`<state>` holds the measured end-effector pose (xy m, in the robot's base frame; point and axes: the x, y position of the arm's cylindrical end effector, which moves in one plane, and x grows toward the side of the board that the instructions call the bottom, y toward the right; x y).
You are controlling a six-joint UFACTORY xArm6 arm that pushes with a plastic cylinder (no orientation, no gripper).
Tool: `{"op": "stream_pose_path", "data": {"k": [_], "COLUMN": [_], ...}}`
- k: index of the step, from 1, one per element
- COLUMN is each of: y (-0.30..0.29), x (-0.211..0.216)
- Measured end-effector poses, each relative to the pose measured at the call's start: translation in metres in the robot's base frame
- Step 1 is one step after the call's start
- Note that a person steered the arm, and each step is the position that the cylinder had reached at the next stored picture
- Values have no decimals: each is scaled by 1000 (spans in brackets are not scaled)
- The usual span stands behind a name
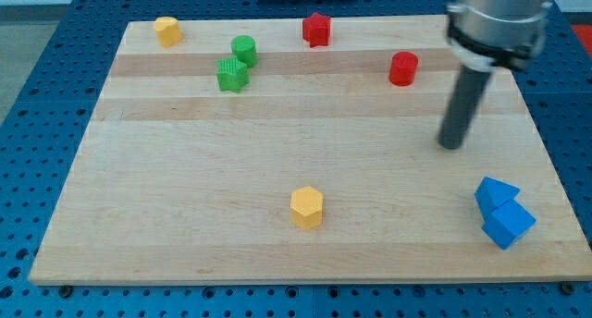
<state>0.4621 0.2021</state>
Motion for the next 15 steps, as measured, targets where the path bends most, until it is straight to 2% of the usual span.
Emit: {"op": "stream_pose_path", "data": {"k": [2,3,4,10,12,14,15], "y": [83,86,84,2,-14,-55,-61], "x": [59,91,97,90,51,40,16]}}
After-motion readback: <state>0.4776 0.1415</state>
